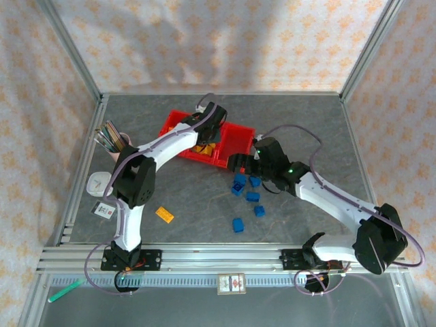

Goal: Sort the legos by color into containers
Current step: Place the lego in the container, then pick up the lego from the bottom-left of the table.

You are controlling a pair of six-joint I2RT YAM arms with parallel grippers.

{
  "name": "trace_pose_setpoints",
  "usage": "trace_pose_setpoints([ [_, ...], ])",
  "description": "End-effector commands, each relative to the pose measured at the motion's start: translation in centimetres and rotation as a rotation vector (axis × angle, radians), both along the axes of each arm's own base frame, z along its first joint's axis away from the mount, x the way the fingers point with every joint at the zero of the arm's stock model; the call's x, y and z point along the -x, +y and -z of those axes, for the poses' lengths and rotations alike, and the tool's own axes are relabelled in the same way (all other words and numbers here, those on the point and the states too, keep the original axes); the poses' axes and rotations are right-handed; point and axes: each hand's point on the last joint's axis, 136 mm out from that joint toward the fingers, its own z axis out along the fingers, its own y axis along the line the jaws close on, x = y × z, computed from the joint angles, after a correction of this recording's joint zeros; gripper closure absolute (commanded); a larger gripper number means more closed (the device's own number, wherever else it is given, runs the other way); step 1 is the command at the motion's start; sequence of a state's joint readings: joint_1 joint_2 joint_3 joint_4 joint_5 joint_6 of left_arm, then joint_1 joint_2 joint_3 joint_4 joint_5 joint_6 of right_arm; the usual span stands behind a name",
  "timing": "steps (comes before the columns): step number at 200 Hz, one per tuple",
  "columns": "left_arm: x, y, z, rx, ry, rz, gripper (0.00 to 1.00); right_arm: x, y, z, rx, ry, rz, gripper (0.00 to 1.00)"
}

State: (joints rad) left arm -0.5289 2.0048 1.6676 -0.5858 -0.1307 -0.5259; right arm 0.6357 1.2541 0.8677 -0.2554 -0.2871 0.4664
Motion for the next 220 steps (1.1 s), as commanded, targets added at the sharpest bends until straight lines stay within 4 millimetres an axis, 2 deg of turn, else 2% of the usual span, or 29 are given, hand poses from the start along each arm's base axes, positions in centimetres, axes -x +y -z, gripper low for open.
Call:
trace_pose_setpoints([
  [1,2.0,2.0,-4.8,0.027,-0.055,-0.035,0.48,-0.1,1.0,-1.3,-0.016,-0.029,-0.053,0.0],
  [34,6.6,5.1,-5.4,0.042,-0.047,-0.117,0.46,0.7,2.2,-0.9,0.008,-0.042,-0.116,0.0],
  [77,14.2,9.1,-3.8,0.058,0.005,-0.245,0.43,3.3,5.2,0.7,0.033,-0.047,-0.233,0.0],
  [114,21.0,11.8,-1.0,0.04,0.088,-0.356,0.4,5.8,8.0,2.2,0.026,-0.04,-0.327,0.0],
  [148,25.9,13.8,2.3,0.07,0.143,-0.46,0.36,7.6,9.7,3.9,0.04,-0.029,-0.374,0.0],
  [175,28.5,14.8,4.6,0.081,0.178,-0.518,0.34,8.6,10.5,5.3,0.045,-0.002,-0.391,0.0],
  [220,30.4,13.4,7.9,0.144,0.231,-0.538,0.32,8.8,10.7,6.7,0.059,0.017,-0.373,0.0],
])
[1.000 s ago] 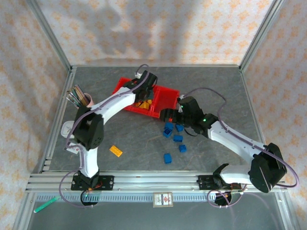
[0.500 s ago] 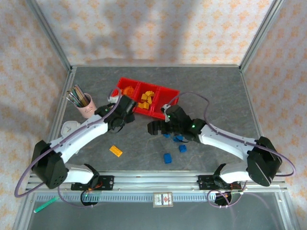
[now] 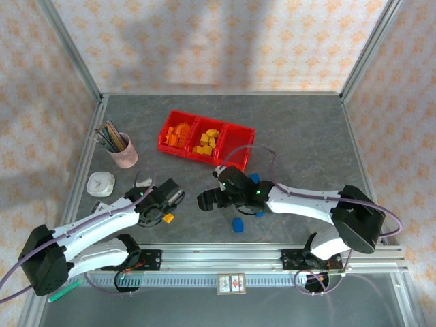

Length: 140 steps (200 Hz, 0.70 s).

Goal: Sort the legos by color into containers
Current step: Pick up the lego from the bottom-left of the table.

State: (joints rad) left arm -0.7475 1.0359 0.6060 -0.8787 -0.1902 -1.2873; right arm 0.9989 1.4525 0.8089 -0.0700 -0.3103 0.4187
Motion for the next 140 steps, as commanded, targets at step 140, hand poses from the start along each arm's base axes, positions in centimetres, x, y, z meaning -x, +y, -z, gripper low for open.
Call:
trace_pose_setpoints([
  [140,0.1,-2.6,5.5,0.08,0.04,-0.018,0.43,-1.2,-0.3,0.8,0.025,-0.027,0.065,0.0],
])
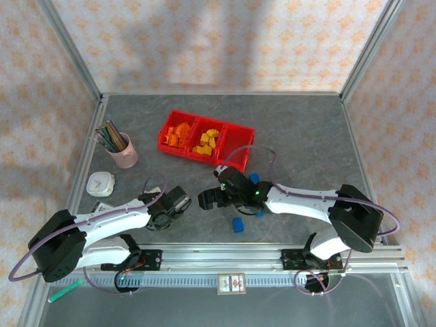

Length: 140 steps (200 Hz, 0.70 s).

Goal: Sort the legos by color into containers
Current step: Pick up the lego from the bottom-left of the table.

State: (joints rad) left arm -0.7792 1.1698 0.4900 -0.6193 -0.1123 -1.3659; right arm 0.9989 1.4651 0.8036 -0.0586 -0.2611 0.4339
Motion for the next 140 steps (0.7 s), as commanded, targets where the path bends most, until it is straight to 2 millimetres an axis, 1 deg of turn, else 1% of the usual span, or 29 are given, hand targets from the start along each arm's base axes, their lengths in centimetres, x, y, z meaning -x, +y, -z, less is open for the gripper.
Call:
trace_pose_setpoints([
  [1,0.0,-0.1,0.7,-0.011,0.002,0.01,0.43,-0.4,0.1,0.3,0.006,-0.01,0.02,0.0],
  [23,0.0,0.0,0.9,-0.028,0.009,0.025,0.47,-0.4,0.1,0.3,0.003,-0.008,0.021,0.0],
  [51,-0.1,-0.3,1.1,-0.017,0.011,0.034,0.55,-0.4,0.2,0.2,0.002,-0.007,0.021,0.0],
  [64,-0.1,-0.3,1.1,-0.018,0.008,0.039,0.56,-0.4,0.2,0.2,0.001,-0.008,0.021,0.0],
  [101,-0.4,-0.5,0.5,-0.014,-0.005,0.048,0.62,-0.4,0.2,-0.2,-0.008,-0.01,0.024,0.0],
  [119,-0.7,-0.8,0.0,-0.003,-0.02,0.053,0.66,-0.5,0.2,-0.4,-0.01,-0.012,0.025,0.0],
  [140,-1.2,-1.0,-0.9,0.002,-0.041,0.062,0.67,-0.7,0.2,-0.9,-0.015,-0.019,0.028,0.0],
])
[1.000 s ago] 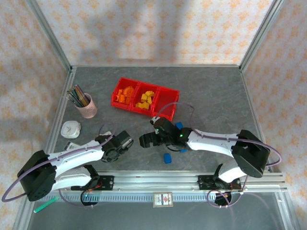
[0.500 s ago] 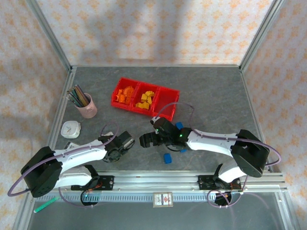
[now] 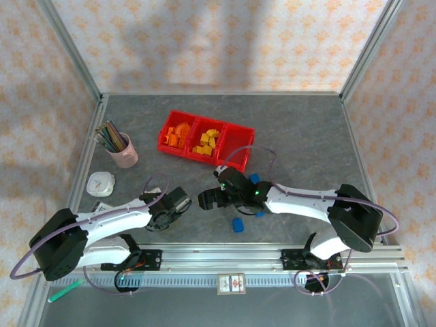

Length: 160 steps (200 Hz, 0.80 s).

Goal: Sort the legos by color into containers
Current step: Pick up the lego from the bottom-left of the table.

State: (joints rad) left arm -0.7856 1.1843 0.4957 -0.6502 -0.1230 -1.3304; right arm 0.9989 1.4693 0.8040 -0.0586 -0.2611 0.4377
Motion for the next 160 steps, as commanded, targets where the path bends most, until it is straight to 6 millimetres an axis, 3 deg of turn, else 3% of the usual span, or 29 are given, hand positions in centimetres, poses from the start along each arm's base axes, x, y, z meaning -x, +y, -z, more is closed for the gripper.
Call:
trace_pose_setpoints([
  [1,-1.7,-1.6,-1.1,0.05,-0.066,0.026,0.67,-0.7,0.2,-1.1,-0.018,-0.024,0.026,0.0],
  [44,-3.6,-2.2,-4.6,0.017,-0.125,0.064,0.68,-2.5,-1.3,-3.4,-0.064,-0.024,0.081,0.0],
  [74,-6.9,-3.5,-8.8,-0.026,-0.211,0.129,0.67,-4.7,-4.0,-5.1,-0.078,-0.041,0.176,0.0],
  [124,-15.9,-5.7,-14.2,-0.109,-0.32,0.249,0.67,-8.5,-10.1,-6.2,-0.06,-0.046,0.366,0.0],
  [160,-22.8,-8.3,-15.4,-0.154,-0.338,0.338,0.66,-9.8,-12.3,-6.5,-0.062,-0.047,0.429,0.0],
])
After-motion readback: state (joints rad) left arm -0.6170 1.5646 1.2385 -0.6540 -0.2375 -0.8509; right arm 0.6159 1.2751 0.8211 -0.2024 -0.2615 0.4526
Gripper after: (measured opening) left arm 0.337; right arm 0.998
